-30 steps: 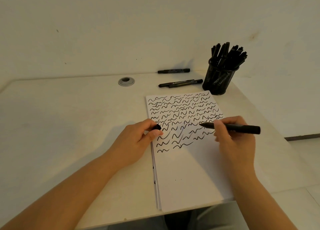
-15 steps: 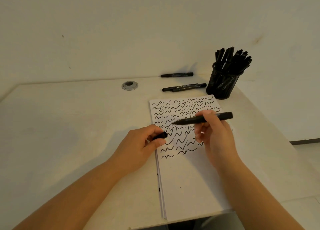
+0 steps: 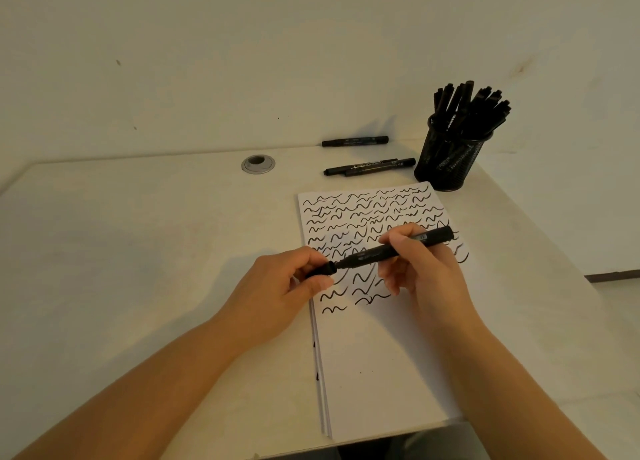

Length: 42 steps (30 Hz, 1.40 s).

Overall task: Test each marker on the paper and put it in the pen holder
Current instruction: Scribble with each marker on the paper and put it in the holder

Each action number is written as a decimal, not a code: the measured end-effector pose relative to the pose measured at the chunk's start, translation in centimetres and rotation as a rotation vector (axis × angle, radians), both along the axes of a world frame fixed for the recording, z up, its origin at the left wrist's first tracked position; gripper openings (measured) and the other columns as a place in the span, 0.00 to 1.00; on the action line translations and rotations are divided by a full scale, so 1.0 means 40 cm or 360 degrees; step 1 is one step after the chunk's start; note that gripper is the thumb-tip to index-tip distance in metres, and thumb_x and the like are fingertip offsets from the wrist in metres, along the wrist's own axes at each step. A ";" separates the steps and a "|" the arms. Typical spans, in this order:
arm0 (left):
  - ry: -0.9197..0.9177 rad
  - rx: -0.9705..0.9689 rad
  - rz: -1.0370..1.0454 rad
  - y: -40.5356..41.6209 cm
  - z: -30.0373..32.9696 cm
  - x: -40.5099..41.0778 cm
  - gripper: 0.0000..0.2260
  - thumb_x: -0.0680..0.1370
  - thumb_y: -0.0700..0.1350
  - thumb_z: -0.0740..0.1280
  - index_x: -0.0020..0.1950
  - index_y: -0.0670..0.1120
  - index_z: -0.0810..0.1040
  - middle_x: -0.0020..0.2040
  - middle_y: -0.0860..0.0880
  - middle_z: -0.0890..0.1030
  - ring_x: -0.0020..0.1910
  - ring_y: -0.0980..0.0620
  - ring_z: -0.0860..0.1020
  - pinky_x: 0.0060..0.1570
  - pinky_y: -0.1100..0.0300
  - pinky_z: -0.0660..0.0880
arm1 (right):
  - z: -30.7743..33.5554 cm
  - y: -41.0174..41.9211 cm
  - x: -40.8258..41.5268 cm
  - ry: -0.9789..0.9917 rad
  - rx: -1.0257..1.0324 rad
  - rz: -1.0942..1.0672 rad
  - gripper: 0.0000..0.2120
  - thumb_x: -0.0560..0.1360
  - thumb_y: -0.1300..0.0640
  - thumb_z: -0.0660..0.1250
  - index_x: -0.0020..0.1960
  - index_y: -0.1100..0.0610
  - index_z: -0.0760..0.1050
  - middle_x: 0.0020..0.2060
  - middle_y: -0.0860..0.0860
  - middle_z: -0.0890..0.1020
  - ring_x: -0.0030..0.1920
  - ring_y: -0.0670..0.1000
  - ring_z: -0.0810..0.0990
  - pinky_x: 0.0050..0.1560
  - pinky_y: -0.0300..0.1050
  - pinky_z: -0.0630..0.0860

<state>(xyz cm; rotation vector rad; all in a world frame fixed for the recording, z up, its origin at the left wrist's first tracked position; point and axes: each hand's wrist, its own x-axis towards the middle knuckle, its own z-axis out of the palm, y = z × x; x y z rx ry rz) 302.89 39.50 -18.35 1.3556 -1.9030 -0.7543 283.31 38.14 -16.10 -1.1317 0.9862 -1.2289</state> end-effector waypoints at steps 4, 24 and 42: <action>-0.0012 0.0004 0.0005 0.001 0.002 0.000 0.05 0.70 0.57 0.64 0.44 0.69 0.74 0.40 0.62 0.78 0.35 0.54 0.75 0.35 0.67 0.69 | 0.005 0.011 0.005 0.0114 -0.0056 0.0044 0.06 0.72 0.58 0.64 0.36 0.56 0.75 0.24 0.52 0.78 0.25 0.48 0.73 0.26 0.40 0.69; -0.0248 -0.0314 -0.0199 0.042 0.035 -0.042 0.15 0.75 0.56 0.56 0.45 0.49 0.78 0.31 0.61 0.70 0.32 0.58 0.69 0.31 0.70 0.63 | -0.003 0.037 0.033 0.0100 -0.0297 0.0047 0.13 0.69 0.61 0.59 0.25 0.59 0.71 0.18 0.51 0.70 0.21 0.47 0.67 0.23 0.35 0.65; 0.0232 0.0260 -0.0548 0.064 0.046 -0.051 0.11 0.74 0.58 0.54 0.35 0.59 0.72 0.25 0.55 0.66 0.24 0.58 0.62 0.27 0.67 0.60 | -0.024 0.049 0.043 -0.0059 -0.0680 0.0102 0.11 0.66 0.57 0.57 0.25 0.56 0.68 0.19 0.44 0.69 0.20 0.45 0.65 0.23 0.38 0.61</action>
